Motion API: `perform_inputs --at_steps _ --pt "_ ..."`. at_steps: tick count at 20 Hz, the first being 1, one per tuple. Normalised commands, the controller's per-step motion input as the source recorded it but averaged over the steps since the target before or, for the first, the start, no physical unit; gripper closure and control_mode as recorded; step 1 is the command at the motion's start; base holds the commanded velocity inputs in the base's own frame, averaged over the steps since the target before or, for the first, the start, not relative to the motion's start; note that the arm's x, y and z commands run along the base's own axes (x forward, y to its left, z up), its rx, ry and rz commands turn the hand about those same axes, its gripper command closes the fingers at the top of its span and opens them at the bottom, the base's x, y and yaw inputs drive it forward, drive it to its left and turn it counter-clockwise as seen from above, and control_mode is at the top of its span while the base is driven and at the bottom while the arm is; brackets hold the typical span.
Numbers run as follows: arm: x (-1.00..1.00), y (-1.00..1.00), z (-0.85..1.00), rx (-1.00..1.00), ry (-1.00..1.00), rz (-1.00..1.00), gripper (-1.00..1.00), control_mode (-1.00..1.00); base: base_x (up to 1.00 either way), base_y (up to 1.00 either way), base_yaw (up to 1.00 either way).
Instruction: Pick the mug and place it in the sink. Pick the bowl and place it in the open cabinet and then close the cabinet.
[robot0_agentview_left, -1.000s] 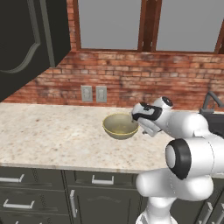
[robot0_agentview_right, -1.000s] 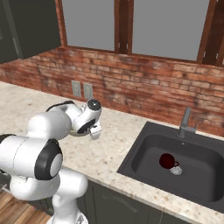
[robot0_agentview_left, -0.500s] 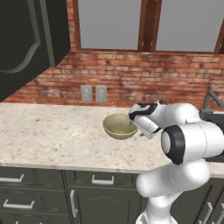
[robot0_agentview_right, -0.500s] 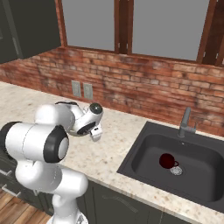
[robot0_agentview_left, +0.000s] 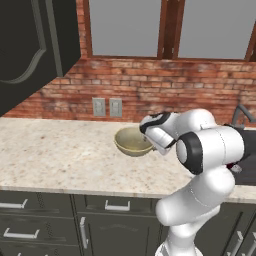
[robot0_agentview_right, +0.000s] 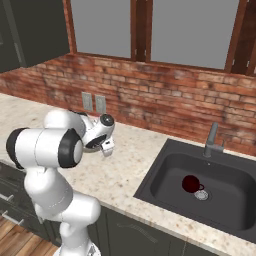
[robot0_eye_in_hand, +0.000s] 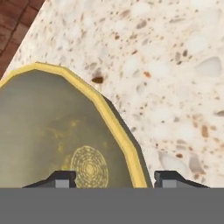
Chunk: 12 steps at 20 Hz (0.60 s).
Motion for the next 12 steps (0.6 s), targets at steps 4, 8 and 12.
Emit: perform_inputs --at_steps 4,8,12 --pt "0.06 -0.12 0.0 0.01 0.0 0.0 1.0 -1.0 0.0 0.0 0.0" --pt "-0.21 -0.4 0.02 0.01 0.0 0.01 1.0 -1.0 0.0 0.0 0.0" --pt "-0.23 -0.2 0.78 0.02 0.01 0.03 1.0 -1.0 0.0 0.0 0.0"
